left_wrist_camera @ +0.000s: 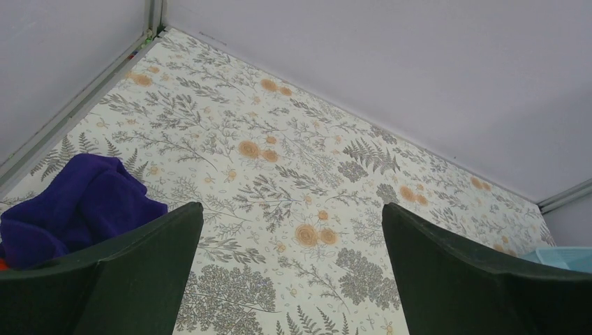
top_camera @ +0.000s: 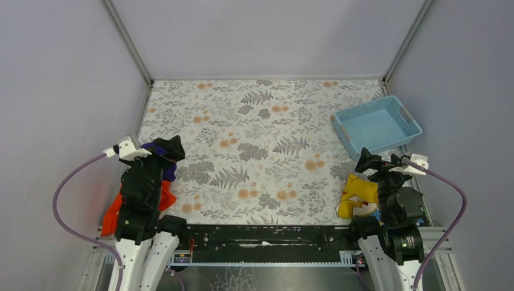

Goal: Roll the towels
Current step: Pick up the towel at the corner of the board.

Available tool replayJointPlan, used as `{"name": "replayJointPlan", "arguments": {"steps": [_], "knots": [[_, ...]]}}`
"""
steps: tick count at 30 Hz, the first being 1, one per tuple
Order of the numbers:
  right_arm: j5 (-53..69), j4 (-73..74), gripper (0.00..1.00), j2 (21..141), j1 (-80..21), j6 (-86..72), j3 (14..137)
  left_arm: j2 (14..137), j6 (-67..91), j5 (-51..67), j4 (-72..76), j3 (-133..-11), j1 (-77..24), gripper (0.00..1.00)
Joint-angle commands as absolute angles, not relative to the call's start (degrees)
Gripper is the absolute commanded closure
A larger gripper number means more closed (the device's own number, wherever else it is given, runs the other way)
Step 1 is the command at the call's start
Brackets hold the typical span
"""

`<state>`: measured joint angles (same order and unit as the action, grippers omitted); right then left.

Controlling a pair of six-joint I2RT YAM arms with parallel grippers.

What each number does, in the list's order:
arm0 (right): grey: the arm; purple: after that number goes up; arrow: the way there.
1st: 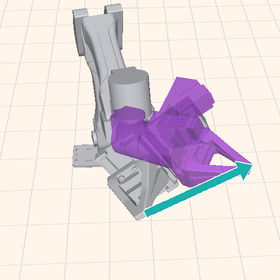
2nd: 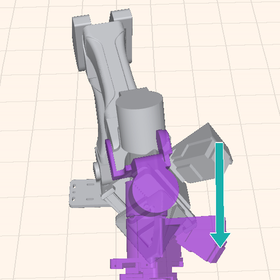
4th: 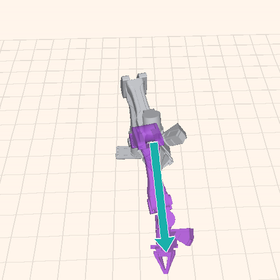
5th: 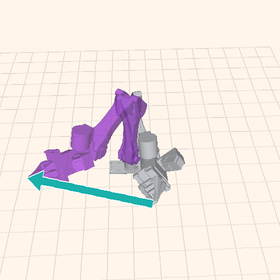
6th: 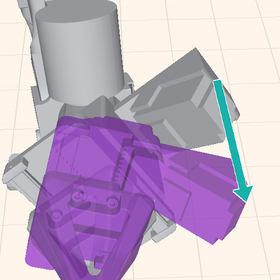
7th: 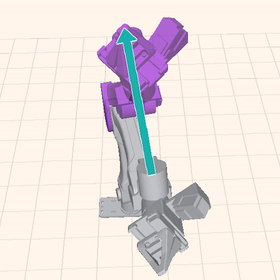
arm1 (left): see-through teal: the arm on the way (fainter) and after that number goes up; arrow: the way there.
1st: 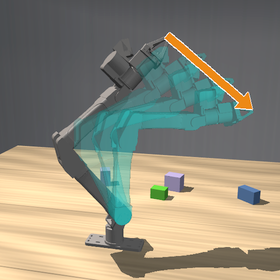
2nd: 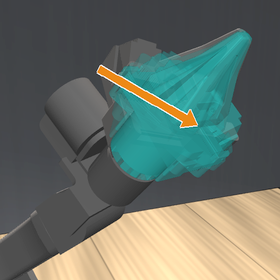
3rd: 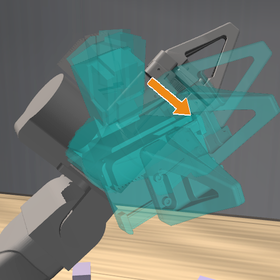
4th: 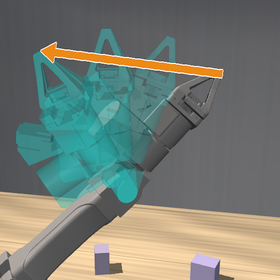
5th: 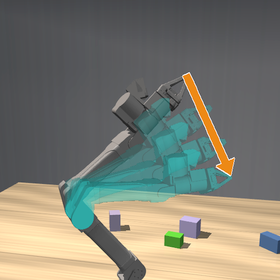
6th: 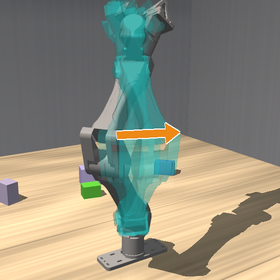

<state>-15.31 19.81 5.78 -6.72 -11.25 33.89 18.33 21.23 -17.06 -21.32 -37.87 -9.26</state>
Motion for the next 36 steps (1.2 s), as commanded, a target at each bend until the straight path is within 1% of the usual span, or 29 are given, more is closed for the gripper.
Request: {"name": "replayJointPlan", "arguments": {"steps": [1, 7, 12, 16, 20, 24, 28, 31, 36], "knots": [[-14.63, 16.32, 0.01, 5.60, -6.28, -11.95, 34.19, 18.35, 21.66, -19.61, -16.92, -37.62, -8.94, 0.00], [-14.81, 15.83, 0.00, 4.58, -6.62, -11.84, 33.75, 20.06, 20.87, -20.98, -16.70, -37.14, -8.97, 0.00], [-14.64, 16.01, 0.01, 4.61, -8.33, -11.91, 33.79, 26.49, 20.20, -21.77, -18.23, -38.46, -8.94, 0.00], [-14.82, 16.35, 0.01, 4.23, -9.25, -11.95, 33.84, 35.85, 21.14, -23.00, -20.93, -40.95, -8.95, 0.00], [-14.89, 16.82, 0.01, 3.77, -10.26, -11.99, 33.84, 49.61, 24.63, -24.53, -26.09, -46.07, -8.52, 0.00], [-14.80, 17.05, 0.01, 2.61, -11.26, -11.98, 33.82, 60.63, 26.17, -24.95, -26.65, -48.73, -5.35, 0.00], [-14.85, 17.66, 0.01, 1.70, -12.41, -12.13, 33.90, 67.64, 26.28, -25.00, -27.33, -51.27, 1.23, 0.00], [-14.81, 17.36, 0.01, 1.30, -13.33, -12.04, 33.65, 71.60, 25.62, -29.90, -27.94, -53.23, 2.80, 0.00], [-15.14, 17.84, 0.01, 0.81, -13.70, -11.93, 33.66, 80.49, 26.25, -28.98, -26.32, -55.14, 6.15, 0.00]]}}
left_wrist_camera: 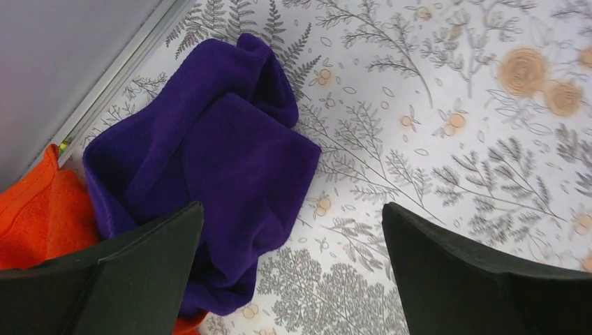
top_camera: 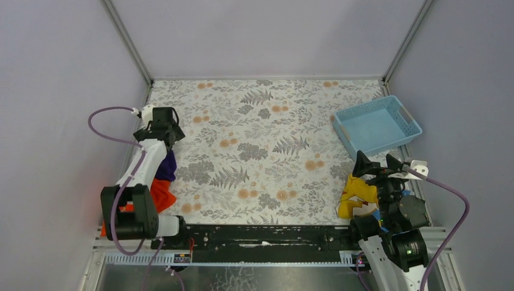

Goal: Roll the towels
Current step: Pick up the towel at the corner of the board.

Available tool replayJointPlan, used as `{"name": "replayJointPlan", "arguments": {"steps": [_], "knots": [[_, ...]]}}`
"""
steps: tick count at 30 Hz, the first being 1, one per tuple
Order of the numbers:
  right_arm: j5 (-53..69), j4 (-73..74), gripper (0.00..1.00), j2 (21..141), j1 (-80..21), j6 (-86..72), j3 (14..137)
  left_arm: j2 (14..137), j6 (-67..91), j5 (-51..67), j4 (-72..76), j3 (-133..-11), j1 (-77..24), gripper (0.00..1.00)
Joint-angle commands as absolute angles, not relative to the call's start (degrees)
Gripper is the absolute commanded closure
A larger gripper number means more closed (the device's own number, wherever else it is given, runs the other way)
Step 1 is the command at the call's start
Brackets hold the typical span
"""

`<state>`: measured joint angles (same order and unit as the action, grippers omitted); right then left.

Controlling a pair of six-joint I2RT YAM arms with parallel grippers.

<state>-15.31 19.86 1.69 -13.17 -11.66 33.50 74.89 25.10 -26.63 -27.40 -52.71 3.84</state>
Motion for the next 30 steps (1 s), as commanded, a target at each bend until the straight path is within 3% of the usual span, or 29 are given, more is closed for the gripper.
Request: {"name": "replayJointPlan", "arguments": {"steps": [1, 8, 12, 15, 18, 23, 25, 30], "knots": [[-15.08, 17.84, 0.01, 0.72, -13.78, -11.95, 33.62, 82.99, 26.55, -27.78, -25.98, -55.75, 7.46, 0.00], [-15.09, 18.17, 0.01, 0.32, -14.06, -11.86, 33.60, 97.39, 28.06, -20.32, -24.25, -60.51, 16.30, 0.04], [-14.96, 18.46, 0.01, 0.53, -14.10, -11.86, 33.76, 102.84, 27.64, -16.48, -22.76, -61.10, 18.43, 0.12], [-15.01, 18.38, 0.01, 0.62, -14.15, -11.82, 33.73, 106.14, 26.23, -11.76, -22.81, -62.18, 18.62, 0.29], [-15.14, 18.57, 0.01, 0.64, -14.11, -11.76, 33.75, 105.33, 26.06, -4.41, -20.86, -61.99, 18.51, 0.61], [-14.96, 18.46, 0.00, 1.00, -14.15, -11.74, 33.77, 101.05, 27.16, 7.89, -18.72, -61.96, 16.97, 0.92], [-14.90, 18.50, 0.01, 1.20, -14.14, -11.78, 33.84, 98.01, 27.77, 11.96, -18.70, -62.73, 15.49, 0.99], [-14.20, 18.64, 0.01, 2.37, -14.09, -11.66, 33.97, 88.24, 29.99, 15.38, -19.64, -67.88, 9.61, 1.00]]}}
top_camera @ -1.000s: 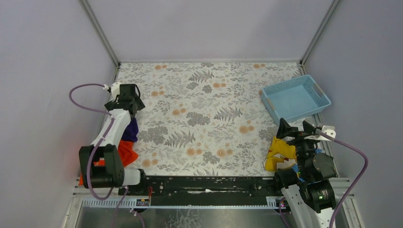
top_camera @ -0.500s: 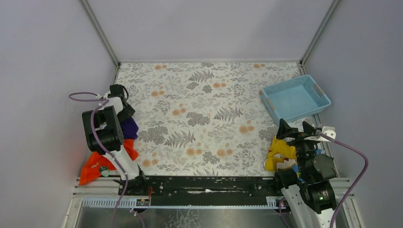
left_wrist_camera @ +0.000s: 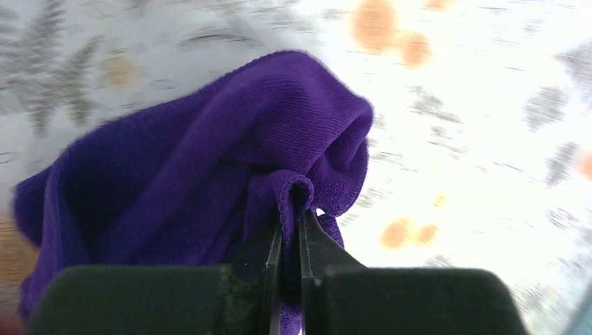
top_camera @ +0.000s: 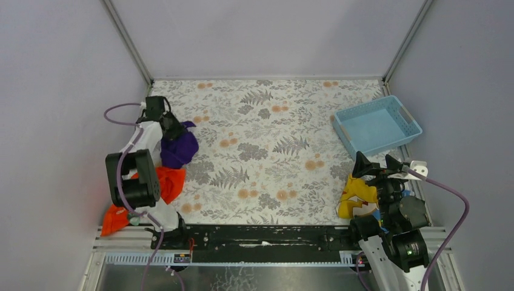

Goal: Roll the towels
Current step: Pick up the towel at the corner of the board, then place the towel at the center of the board.

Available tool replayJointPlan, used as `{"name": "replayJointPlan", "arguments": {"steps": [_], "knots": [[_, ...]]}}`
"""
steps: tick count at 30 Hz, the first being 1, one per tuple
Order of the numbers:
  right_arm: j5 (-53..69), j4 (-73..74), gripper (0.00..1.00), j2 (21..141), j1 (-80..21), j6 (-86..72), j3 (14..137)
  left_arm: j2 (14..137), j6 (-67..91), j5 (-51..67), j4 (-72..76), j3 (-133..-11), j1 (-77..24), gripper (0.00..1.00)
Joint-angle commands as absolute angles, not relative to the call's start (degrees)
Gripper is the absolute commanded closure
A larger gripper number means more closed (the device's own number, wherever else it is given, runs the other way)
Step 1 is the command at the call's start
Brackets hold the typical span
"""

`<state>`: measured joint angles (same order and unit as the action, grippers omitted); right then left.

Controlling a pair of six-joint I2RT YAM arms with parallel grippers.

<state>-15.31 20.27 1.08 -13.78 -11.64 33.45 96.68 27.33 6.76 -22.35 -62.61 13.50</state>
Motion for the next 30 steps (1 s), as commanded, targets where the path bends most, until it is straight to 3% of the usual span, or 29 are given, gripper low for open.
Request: {"name": "replayJointPlan", "arguments": {"steps": [1, 10, 21, 25, 28, 30], "knots": [[-14.00, 18.71, 0.01, 2.61, -14.14, -11.62, 34.08, 86.78, 30.74, 16.19, -19.74, -69.01, 8.57, 1.00], [-11.69, 18.91, 0.01, 5.59, -14.10, -11.51, 34.71, 77.86, 35.12, 23.03, -19.97, -78.39, 0.73, 0.98], [1.04, 21.32, 0.01, 19.36, -14.08, -14.46, 41.75, 81.08, 40.15, 24.72, -11.36, -78.47, -25.54, 0.96], [5.30, 20.88, 0.00, 24.03, -14.13, -16.36, 42.81, 83.02, 39.54, 24.64, -10.25, -79.83, -30.82, 0.95], [7.88, 19.97, 0.01, 26.09, -14.08, -17.20, 42.52, 81.48, 37.72, 23.03, -9.84, -77.69, -32.42, 0.89], [9.80, 19.86, 0.01, 27.85, -14.08, -17.47, 42.37, 79.07, 36.56, 18.80, -10.37, -73.20, -32.54, 0.79]]}}
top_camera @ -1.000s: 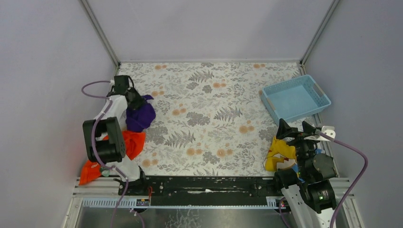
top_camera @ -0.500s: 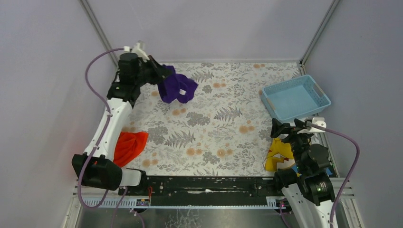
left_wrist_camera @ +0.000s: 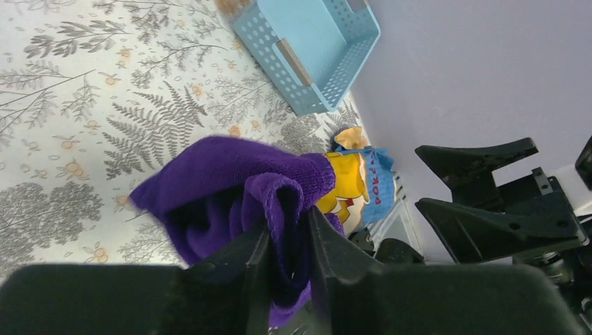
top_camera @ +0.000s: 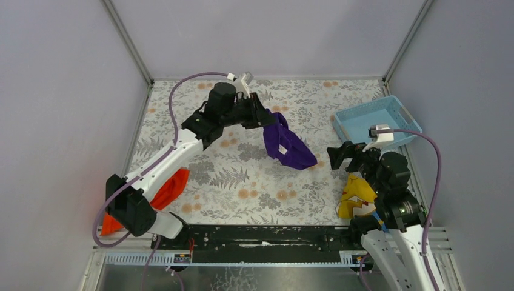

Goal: Roll the towels
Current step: Place the towel at the center of the board, then flatten out the towel at the center of the board.

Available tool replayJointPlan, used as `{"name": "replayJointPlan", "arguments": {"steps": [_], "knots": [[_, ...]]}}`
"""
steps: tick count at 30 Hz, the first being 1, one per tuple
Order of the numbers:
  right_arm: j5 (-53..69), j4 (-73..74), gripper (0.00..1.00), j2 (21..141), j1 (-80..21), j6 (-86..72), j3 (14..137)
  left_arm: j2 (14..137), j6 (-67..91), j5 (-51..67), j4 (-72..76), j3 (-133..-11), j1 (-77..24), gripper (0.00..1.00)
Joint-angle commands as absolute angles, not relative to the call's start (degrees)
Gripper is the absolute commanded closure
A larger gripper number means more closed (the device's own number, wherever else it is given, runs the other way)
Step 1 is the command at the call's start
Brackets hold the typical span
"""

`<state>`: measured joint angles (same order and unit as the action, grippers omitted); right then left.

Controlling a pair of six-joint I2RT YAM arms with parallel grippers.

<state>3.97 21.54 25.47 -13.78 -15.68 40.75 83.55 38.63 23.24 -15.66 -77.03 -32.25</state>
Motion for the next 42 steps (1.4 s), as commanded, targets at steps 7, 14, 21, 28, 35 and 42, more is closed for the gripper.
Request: {"name": "replayJointPlan", "arguments": {"steps": [7, 14, 21, 28, 35, 42], "knots": [[19.00, 17.23, 0.01, 35.10, -14.19, -19.02, 40.19, 69.00, 33.55, -1.69, -15.90, -57.14, -32.07, 0.54], [24.29, 12.47, 0.00, 42.85, -14.34, -21.85, 37.96, 65.18, 33.48, 1.09, -16.87, -49.76, -32.43, 0.43], [25.51, 6.04, 0.04, 48.42, -17.10, -24.59, 33.98, 68.64, 37.26, 4.56, -10.47, -41.65, -34.01, 0.41], [22.62, 2.31, 0.13, 53.87, -23.94, -24.47, 32.70, 66.48, 38.00, 4.45, -4.00, -34.69, -37.04, 0.43], [20.39, -0.25, 0.17, 55.81, -25.75, -25.44, 30.98, 67.66, 35.33, -8.69, -2.40, -34.18, -48.52, 0.44], [19.86, 0.14, 0.18, 55.17, -26.10, -25.00, 31.20, 75.29, 31.42, -20.98, -4.77, -38.53, -55.72, 0.54]]}}
